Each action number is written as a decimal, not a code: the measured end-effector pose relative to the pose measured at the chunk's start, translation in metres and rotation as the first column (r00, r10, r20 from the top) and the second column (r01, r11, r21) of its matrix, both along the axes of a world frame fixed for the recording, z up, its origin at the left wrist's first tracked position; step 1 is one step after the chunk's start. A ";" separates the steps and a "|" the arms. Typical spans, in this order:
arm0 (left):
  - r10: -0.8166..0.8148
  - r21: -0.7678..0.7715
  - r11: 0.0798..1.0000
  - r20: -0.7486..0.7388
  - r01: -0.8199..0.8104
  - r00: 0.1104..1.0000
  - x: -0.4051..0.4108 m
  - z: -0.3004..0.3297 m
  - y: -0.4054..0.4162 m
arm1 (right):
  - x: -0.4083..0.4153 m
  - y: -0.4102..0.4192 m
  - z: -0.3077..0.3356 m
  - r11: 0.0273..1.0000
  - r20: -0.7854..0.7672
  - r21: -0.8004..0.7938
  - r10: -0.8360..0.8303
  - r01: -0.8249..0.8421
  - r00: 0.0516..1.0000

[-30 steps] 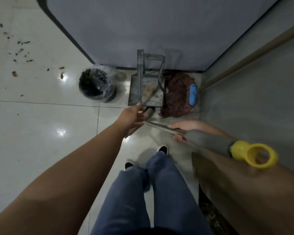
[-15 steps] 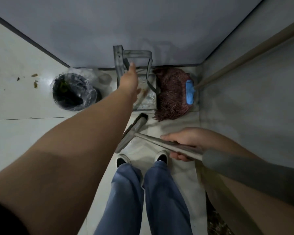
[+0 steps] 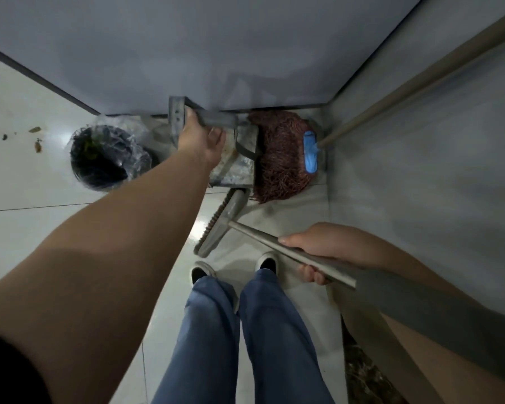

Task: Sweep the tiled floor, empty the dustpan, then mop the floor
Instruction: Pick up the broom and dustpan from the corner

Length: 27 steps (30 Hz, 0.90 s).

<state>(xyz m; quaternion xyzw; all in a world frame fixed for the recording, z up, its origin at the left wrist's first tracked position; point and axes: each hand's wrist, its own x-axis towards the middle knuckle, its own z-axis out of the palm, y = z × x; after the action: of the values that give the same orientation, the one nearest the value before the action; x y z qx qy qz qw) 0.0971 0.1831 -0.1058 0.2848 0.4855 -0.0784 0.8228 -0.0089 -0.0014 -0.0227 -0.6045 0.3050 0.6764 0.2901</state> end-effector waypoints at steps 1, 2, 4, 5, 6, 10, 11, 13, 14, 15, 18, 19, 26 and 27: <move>-0.003 0.038 0.999 -0.013 0.003 1.000 -0.007 0.003 0.002 | 0.000 -0.004 0.007 1.000 0.016 -0.010 0.006 -0.006 1.000; -0.001 0.069 0.998 -0.019 0.002 1.000 -0.011 0.008 0.003 | 0.001 -0.009 0.014 0.999 0.032 -0.019 0.026 -0.026 0.999; 0.008 0.098 0.995 -0.007 -0.007 1.000 -0.014 0.020 0.006 | 0.001 -0.016 0.030 0.994 0.058 -0.035 0.103 -0.101 0.993; 0.022 0.093 0.995 0.003 -0.022 1.000 -0.014 0.028 0.009 | 0.000 -0.019 0.038 0.988 0.066 -0.043 0.151 -0.148 0.986; 0.042 0.084 0.996 0.008 -0.043 0.999 -0.016 0.035 0.011 | -0.002 -0.021 0.047 0.979 0.072 -0.051 0.200 -0.196 0.977; -0.006 0.133 0.991 0.042 0.000 0.999 -0.034 0.057 0.011 | -0.010 -0.034 0.078 0.930 0.099 -0.060 0.367 -0.362 0.925; -0.025 0.152 0.988 0.050 0.017 0.998 -0.041 0.063 0.009 | -0.012 -0.038 0.087 0.920 0.092 -0.064 0.391 -0.386 0.916; -0.040 0.182 0.983 0.044 0.032 0.998 -0.054 0.075 0.009 | -0.013 -0.044 0.104 0.907 0.086 -0.066 0.420 -0.416 0.903; -0.040 0.192 0.981 0.047 0.031 0.998 -0.061 0.082 0.012 | -0.015 -0.047 0.112 0.905 0.094 -0.077 0.424 -0.419 0.901; -0.037 0.198 0.980 0.055 0.026 0.998 -0.068 0.089 0.015 | -0.016 -0.050 0.119 0.905 0.103 -0.097 0.422 -0.414 0.901; -0.047 0.222 0.974 0.072 0.030 0.996 -0.092 0.111 0.028 | -0.024 -0.053 0.139 0.925 0.151 -0.160 0.369 -0.346 0.917; -0.057 0.224 0.974 0.077 0.038 0.995 -0.101 0.120 0.032 | -0.028 -0.052 0.144 0.931 0.168 -0.166 0.351 -0.325 0.921; -0.216 0.380 0.910 0.091 0.167 0.972 -0.195 0.180 0.052 | -0.060 -0.022 0.177 0.943 0.320 -0.167 0.329 -0.289 0.889; -0.240 0.408 0.894 0.083 0.187 0.967 -0.210 0.187 0.059 | -0.068 -0.016 0.182 0.943 0.336 -0.173 0.328 -0.284 0.883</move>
<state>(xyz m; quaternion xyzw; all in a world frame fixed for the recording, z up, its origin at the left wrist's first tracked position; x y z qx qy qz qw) -0.1130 0.2416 0.0812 0.5019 0.4021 -0.0494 0.7642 -0.0772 -0.0172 0.1589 -0.7746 0.1869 0.5722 0.1940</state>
